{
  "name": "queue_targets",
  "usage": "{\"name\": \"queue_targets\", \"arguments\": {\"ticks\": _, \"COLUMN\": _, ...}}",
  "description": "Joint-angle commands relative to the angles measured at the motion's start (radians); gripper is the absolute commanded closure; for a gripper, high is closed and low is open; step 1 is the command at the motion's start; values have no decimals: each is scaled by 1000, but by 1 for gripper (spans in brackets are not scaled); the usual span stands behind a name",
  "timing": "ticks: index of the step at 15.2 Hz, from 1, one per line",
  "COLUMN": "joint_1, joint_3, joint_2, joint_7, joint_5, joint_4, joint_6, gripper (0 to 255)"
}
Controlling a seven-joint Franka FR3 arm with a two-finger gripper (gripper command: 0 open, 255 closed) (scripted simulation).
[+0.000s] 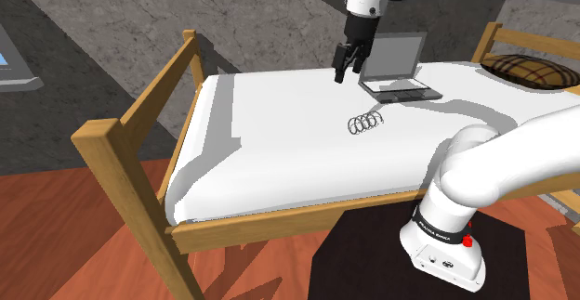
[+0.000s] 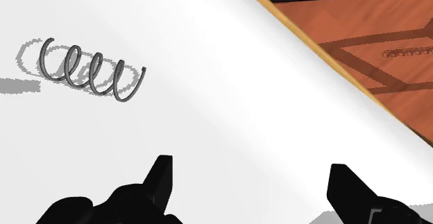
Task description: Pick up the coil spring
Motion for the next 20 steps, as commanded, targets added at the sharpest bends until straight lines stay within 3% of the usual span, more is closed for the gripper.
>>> {"name": "queue_targets", "arguments": {"ticks": 1, "joint_1": 0, "joint_3": 0, "joint_2": 0, "joint_7": 0, "joint_5": 0, "joint_4": 0, "joint_6": 0, "gripper": 0}}
{"name": "queue_targets", "arguments": {"ticks": 11, "joint_1": -48, "joint_3": -164, "joint_2": 101, "joint_7": -210, "joint_5": -122, "joint_4": -155, "joint_6": 210, "gripper": 0}}
{"name": "queue_targets", "arguments": {"ticks": 20, "joint_1": -90, "joint_3": -318, "joint_2": 316, "joint_7": -394, "joint_5": -217, "joint_4": -189, "joint_6": 431, "gripper": 0}}
